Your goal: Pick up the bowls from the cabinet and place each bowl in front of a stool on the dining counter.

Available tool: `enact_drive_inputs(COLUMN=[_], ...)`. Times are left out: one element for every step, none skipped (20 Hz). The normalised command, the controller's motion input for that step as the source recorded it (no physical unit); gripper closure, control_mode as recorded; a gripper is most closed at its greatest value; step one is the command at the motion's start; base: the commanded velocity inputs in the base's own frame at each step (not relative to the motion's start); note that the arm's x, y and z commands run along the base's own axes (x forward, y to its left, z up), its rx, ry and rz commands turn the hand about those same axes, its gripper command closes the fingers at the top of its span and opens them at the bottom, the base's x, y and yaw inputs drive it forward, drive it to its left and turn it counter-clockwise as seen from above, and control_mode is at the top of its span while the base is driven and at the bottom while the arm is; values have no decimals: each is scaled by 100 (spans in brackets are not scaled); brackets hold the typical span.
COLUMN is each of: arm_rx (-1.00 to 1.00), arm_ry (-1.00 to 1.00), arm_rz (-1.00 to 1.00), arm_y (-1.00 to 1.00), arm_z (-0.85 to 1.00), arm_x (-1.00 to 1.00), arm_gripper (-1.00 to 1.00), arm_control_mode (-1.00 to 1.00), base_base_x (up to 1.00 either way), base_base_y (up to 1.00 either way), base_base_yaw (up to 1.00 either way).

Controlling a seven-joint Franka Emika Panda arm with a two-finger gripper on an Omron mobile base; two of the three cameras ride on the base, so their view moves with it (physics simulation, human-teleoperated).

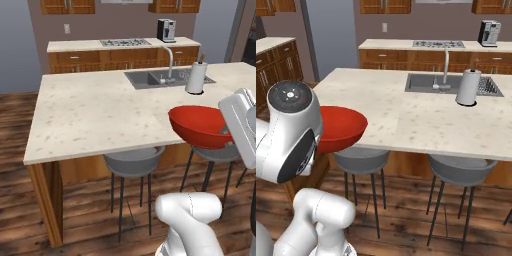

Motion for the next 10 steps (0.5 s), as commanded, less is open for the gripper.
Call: enact_drive_inputs(arm_rx=[0,0,0,0,0,0,0,0,0,0], arm_ry=[0,0,0,0,0,0,0,0,0,0], arm_rz=[0,0,0,0,0,0,0,0,0,0], arm_y=[0,0,0,0,0,0,0,0,0,0], arm_z=[0,0,0,0,0,0,0,0,0,0], arm_x=[0,0,0,0,0,0,0,0,0,0], arm_gripper=[100,100,100,100,100,100,100,100,100,100], arm_control_mode=[100,100,100,100,100,100,100,100,100,100], base_base_x=[31,34,38,44,51,61,63,65,66,64], base_base_y=[0,0,0,0,0,7,14,25,21,16], base_base_yaw=[0,0,0,0,0,0,0,0,0,0])
